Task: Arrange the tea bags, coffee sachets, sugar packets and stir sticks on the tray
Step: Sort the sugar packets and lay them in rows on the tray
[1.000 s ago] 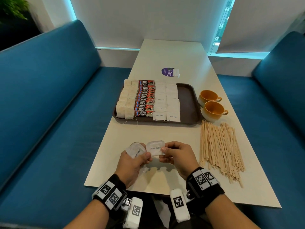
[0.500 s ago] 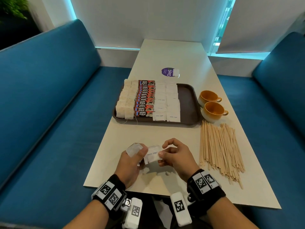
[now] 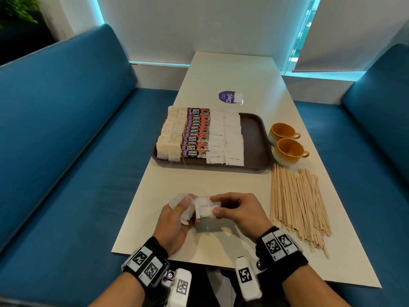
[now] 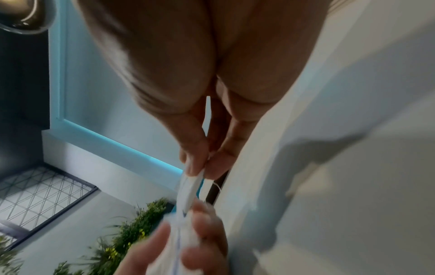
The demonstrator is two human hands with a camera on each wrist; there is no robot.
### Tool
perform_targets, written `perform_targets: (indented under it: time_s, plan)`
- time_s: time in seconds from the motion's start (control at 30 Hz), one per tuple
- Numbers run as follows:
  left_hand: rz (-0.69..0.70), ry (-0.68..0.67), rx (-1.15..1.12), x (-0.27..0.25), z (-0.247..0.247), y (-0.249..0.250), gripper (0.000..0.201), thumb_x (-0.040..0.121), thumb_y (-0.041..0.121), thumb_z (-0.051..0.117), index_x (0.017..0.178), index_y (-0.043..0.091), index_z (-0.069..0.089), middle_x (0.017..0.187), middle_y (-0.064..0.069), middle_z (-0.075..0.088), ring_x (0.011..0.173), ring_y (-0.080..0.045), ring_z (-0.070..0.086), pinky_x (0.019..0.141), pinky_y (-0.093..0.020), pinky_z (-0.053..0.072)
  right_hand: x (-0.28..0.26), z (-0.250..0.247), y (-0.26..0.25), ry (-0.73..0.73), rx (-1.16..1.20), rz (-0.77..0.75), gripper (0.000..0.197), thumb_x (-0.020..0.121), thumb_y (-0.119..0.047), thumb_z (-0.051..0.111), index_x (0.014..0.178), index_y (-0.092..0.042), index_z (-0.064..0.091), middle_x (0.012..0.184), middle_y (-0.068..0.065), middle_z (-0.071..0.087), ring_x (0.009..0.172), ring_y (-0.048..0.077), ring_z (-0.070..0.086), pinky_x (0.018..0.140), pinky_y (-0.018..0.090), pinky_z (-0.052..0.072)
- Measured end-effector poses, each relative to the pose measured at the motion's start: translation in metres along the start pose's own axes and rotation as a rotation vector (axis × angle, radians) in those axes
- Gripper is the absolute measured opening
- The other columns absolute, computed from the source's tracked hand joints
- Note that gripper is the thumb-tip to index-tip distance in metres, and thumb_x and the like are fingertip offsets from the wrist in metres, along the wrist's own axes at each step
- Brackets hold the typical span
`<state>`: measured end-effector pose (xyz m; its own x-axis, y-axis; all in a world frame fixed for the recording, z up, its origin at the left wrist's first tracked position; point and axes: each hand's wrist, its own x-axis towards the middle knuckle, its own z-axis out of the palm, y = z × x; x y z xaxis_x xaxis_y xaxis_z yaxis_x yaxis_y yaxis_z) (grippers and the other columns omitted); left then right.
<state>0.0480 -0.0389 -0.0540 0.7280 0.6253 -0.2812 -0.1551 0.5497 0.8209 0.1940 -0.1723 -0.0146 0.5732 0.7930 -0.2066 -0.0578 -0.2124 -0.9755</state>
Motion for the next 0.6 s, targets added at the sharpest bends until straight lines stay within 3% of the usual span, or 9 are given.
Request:
perform_targets:
  time_s: [0.07,0.17,0.3,0.4,0.53,0.6]
  plan:
    - [-0.022,-0.045,-0.084,0.001,-0.002,0.001,0.032,0.082,0.008,0.056,0.112,-0.002,0.061,0.099,-0.027,0.067,0.079,-0.033,0.068,0.062,-0.032,0.056,0.011,-0.008,-0.007,0.067,-0.003,-0.013,0.026,0.077,0.006,0.082,0.1,-0.006,0.08,0.093,0.018,0.077,0.077,0.025,0.073,0.079,0.029,0.062]
    - [-0.031,-0.078,-0.094,0.004,-0.004,-0.001,0.054,0.069,-0.002,0.042,0.121,-0.008,0.056,0.106,-0.031,0.064,0.092,-0.048,0.066,0.076,-0.042,0.06,0.041,-0.024,-0.024,0.205,-0.022,-0.064,0.025,0.077,0.004,0.083,0.1,-0.006,0.08,0.092,0.021,0.076,0.073,0.021,0.072,0.074,0.024,0.061]
    - [-0.006,-0.073,-0.036,0.005,-0.005,-0.005,0.058,0.074,-0.005,0.04,0.131,-0.005,0.052,0.12,-0.035,0.063,0.11,-0.056,0.062,0.099,-0.06,0.051,0.095,-0.042,-0.042,0.294,-0.061,-0.102,0.02,0.08,-0.002,0.084,0.095,-0.015,0.08,0.094,0.016,0.077,0.082,0.023,0.075,0.08,0.032,0.063]
    - [0.005,-0.072,-0.019,0.006,-0.006,-0.008,0.051,0.083,-0.002,0.049,0.134,-0.001,0.05,0.125,-0.035,0.062,0.113,-0.055,0.062,0.102,-0.06,0.05,0.128,-0.045,-0.044,0.302,-0.224,-0.113,0.017,0.081,-0.008,0.084,0.093,-0.02,0.081,0.094,0.012,0.077,0.075,0.011,0.069,0.081,0.031,0.062]
    - [0.004,-0.072,-0.024,0.004,-0.005,-0.007,0.046,0.089,0.003,0.055,0.134,0.001,0.05,0.126,-0.031,0.064,0.115,-0.053,0.063,0.101,-0.055,0.052,0.151,-0.039,-0.037,0.235,-0.418,-0.073,0.013,0.084,-0.013,0.083,0.094,-0.021,0.081,0.086,-0.002,0.076,0.075,0.005,0.066,0.069,0.009,0.049]
    - [-0.002,-0.057,-0.02,0.004,-0.004,-0.007,0.045,0.089,0.004,0.055,0.134,0.001,0.05,0.125,-0.031,0.064,0.114,-0.052,0.063,0.102,-0.055,0.052,0.156,-0.036,-0.033,0.22,-0.493,-0.04,0.011,0.085,-0.013,0.082,0.094,-0.019,0.081,0.081,-0.007,0.073,0.074,0.002,0.064,0.069,0.007,0.048]
